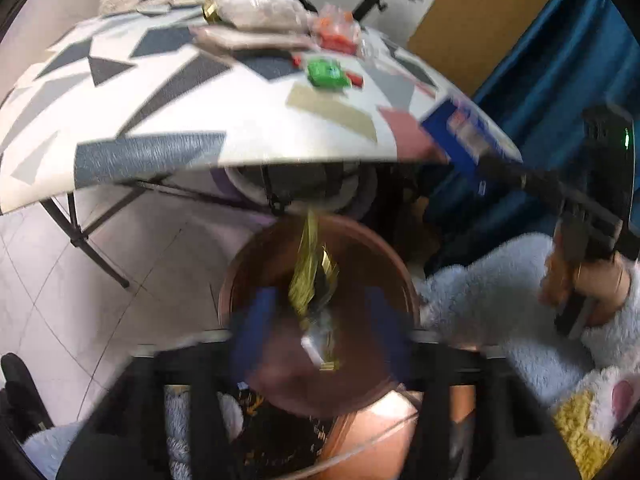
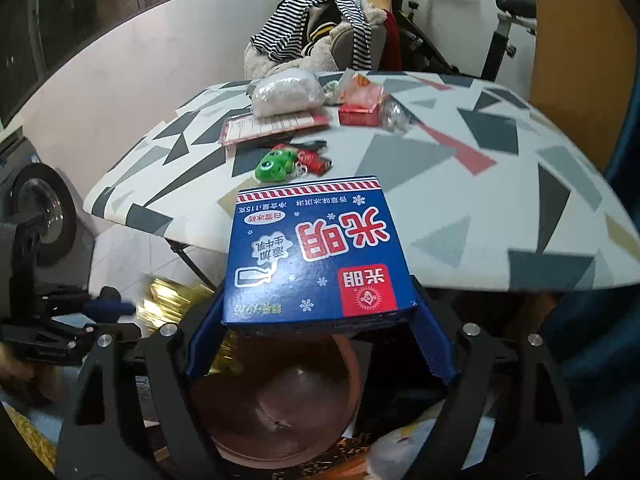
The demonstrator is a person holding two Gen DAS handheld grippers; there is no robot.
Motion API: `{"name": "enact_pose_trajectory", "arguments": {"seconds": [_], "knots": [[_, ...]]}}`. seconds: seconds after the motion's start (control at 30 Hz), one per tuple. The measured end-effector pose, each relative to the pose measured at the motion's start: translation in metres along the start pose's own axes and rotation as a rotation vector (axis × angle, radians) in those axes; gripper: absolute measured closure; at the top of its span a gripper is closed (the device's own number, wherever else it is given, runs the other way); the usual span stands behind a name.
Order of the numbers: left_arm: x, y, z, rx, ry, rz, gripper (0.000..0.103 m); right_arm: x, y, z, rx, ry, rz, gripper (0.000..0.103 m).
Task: Collect trash
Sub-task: 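Carry the foil and carton down into the brown bin and open both tools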
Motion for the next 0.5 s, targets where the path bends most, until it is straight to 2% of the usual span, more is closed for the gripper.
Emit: {"name": "enact_pose_trajectory", "arguments": {"seconds": [0.07, 0.17, 0.23, 0.4, 0.5], "knots": [[0.006, 0.007, 0.003, 0.017, -0.006, 0.048, 0.030, -0.008, -0.004, -0.002, 0.004, -0.002, -0.004, 0.021], [0.009, 0.023, 0.007, 0.081, -0.023, 0.126, 0.016, -0.024, -0.012, -0.010, 0.023, -0.004, -0.021, 0.021], [0.009, 0.035, 0.007, 0.117, -0.021, 0.180, 0.012, -0.035, -0.021, -0.019, 0.032, 0.014, -0.041, 0.021], [0.007, 0.060, -0.002, 0.194, 0.017, 0.281, 0.010, -0.047, -0.042, -0.038, 0.045, 0.083, -0.083, 0.021], [0.006, 0.063, -0.010, 0.212, 0.048, 0.300, 0.010, -0.057, -0.058, -0.049, 0.050, 0.128, -0.131, 0.021]]}}
Point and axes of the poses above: each gripper's, at about its wrist camera, not at the fingertips, and y roughly against the way its jaws point, z to its right, x to its top, the point moved 4 cm from there along -y, roughly the way its jaws point, and after that the axes turned 8 degrees about -x, right-handed, at the moved point
